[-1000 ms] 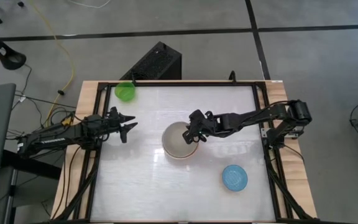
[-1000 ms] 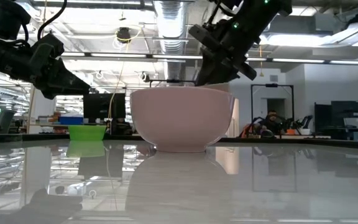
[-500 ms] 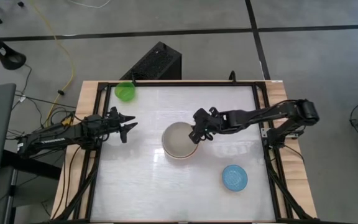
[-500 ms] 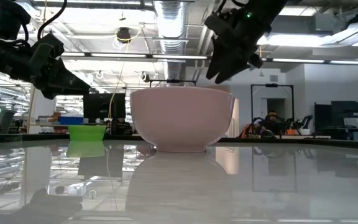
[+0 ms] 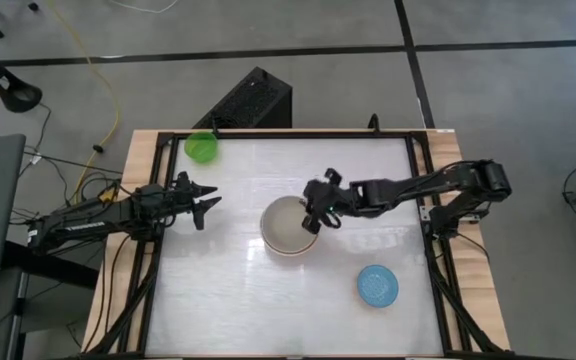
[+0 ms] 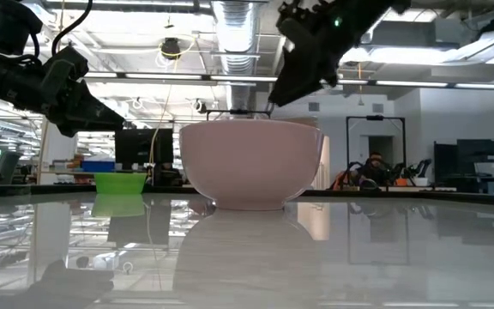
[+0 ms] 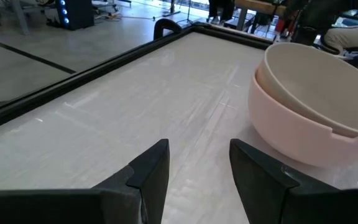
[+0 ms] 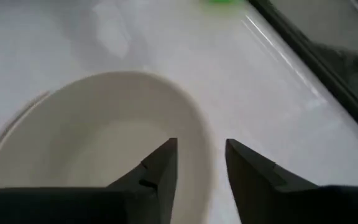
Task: Nest bowls inside each other
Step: Stack the gray bowl on top of the pink bowl, then stack the blue bowl on top of the gray bowl
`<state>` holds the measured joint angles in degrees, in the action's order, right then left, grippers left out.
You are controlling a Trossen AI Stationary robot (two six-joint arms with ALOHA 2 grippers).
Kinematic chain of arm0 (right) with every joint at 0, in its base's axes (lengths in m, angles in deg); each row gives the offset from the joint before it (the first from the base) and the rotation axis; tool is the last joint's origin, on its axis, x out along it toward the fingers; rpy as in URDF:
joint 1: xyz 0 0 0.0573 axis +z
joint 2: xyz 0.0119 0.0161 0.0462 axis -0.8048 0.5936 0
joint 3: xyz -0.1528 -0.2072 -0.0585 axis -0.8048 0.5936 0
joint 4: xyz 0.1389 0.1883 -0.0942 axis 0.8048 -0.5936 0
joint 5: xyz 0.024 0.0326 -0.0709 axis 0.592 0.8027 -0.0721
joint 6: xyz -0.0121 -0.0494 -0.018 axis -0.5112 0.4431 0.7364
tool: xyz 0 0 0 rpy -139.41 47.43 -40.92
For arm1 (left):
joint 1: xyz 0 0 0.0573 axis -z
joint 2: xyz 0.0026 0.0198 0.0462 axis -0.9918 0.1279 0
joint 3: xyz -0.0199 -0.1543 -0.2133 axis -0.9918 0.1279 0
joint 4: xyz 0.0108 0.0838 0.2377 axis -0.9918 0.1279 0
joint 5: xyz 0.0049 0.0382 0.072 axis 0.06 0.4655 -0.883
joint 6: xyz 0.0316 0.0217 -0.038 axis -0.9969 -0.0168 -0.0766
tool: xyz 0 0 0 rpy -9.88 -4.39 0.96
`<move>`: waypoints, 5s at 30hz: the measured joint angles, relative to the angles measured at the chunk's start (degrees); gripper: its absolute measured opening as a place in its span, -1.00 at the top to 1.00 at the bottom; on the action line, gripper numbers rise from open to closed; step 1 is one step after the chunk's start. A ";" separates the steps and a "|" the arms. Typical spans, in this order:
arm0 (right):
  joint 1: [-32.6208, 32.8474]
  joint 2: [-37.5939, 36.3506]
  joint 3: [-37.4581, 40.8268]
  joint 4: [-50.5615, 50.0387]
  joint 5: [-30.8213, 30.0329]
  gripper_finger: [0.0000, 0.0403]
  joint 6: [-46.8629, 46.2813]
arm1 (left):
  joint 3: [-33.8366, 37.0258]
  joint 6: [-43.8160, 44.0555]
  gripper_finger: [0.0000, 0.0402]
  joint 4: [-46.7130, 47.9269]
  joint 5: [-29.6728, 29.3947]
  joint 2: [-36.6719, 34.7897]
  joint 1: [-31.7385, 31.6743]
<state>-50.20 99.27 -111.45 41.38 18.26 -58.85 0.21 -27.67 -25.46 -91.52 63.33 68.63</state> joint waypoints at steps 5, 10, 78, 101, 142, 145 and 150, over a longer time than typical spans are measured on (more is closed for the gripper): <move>-0.97 0.06 5.97 12.45 3.50 0.64 4.47 | 0.00 0.00 0.22 0.00 -0.01 -0.02 0.00; -2.86 0.10 9.91 22.70 2.57 0.94 0.49 | -0.01 0.00 0.22 0.00 0.01 0.00 0.00; 26.01 -14.34 3.94 -25.16 27.29 0.95 -65.54 | -0.02 0.00 0.22 0.00 0.00 -0.02 -0.02; 34.48 -10.35 11.88 -37.40 30.28 -0.41 -81.41 | 0.00 0.00 0.22 0.00 0.00 0.00 0.00; 33.21 -22.12 14.79 -27.29 11.58 0.95 -70.69 | 0.00 0.00 0.22 0.01 0.00 -0.01 -0.01; 33.17 -21.43 13.74 -27.29 9.75 0.95 -68.69 | 0.00 0.00 0.22 0.00 0.00 0.00 0.00; 33.23 -19.38 13.58 -26.17 9.78 0.95 -68.32 | -0.01 0.00 0.22 0.00 0.00 -0.01 0.00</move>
<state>-16.97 79.89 -97.87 15.22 28.04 -127.18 0.20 -27.67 -25.46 -91.52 63.32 68.63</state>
